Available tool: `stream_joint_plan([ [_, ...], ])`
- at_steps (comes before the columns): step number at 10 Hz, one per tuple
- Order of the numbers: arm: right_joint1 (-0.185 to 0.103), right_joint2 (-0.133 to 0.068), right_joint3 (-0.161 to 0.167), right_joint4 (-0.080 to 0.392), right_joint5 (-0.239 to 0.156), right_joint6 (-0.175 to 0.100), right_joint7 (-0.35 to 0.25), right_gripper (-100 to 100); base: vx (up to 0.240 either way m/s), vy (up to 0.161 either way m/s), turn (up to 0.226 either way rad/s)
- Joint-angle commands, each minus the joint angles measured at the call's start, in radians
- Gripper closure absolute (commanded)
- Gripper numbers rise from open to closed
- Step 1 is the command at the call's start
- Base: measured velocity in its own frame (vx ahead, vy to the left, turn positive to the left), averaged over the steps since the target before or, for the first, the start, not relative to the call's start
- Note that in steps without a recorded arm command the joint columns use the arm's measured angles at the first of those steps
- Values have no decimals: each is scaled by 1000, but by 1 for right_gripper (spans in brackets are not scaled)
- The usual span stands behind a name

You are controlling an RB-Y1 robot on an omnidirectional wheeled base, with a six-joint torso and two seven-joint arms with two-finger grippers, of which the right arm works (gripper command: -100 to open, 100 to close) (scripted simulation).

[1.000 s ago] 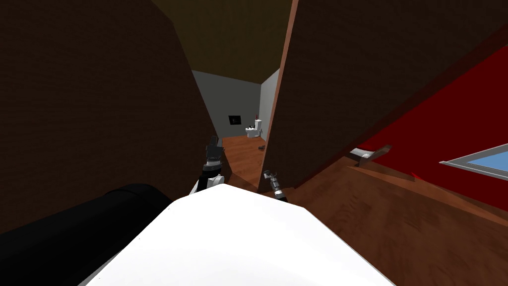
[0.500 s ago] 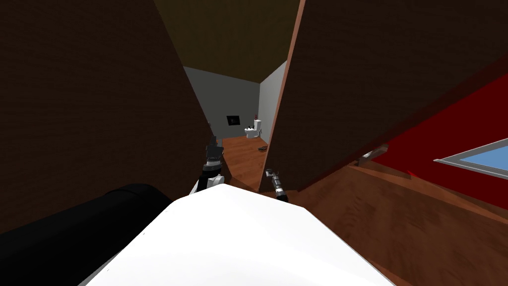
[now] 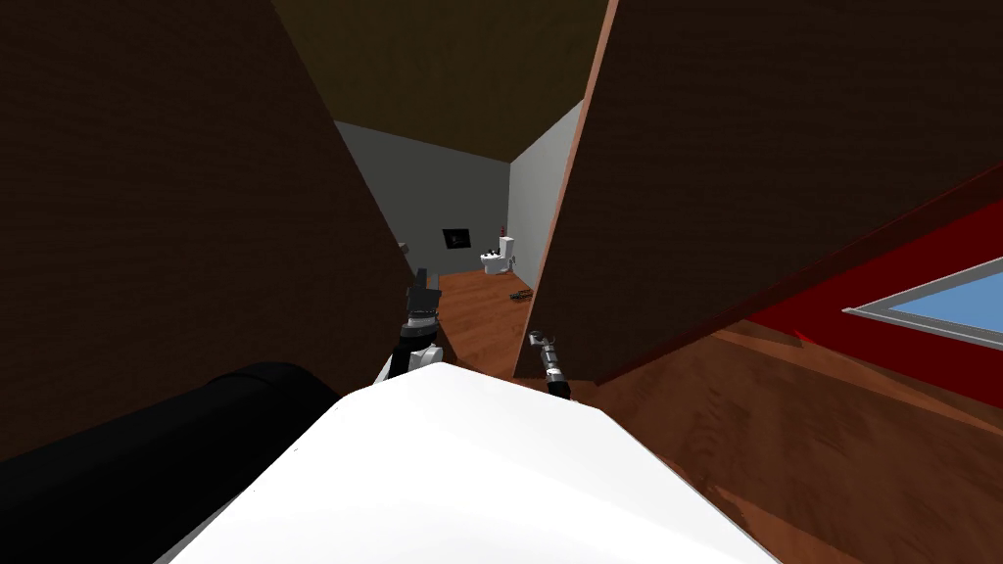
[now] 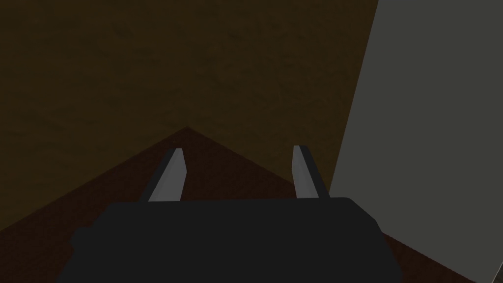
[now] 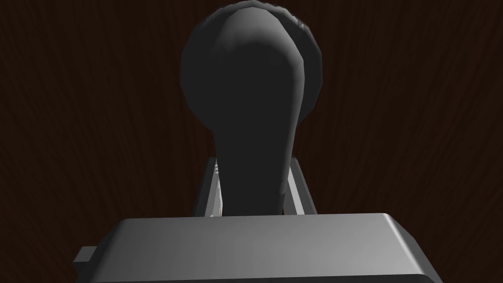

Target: Push the door open

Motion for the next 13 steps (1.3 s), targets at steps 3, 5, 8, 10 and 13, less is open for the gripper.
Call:
stream_joint_plan([
  [3,-19,19,-34,-2,-22,21,21,100,149,107,-39],
  [5,-21,18,-42,9,-25,21,24,100,116,68,-36],
  [8,-30,13,-78,13,-42,24,60,100,158,46,-71],
  [10,-34,23,-97,15,-51,26,81,100,159,24,-45],
  [13,-39,47,-122,19,-63,28,107,100,186,63,-78],
])
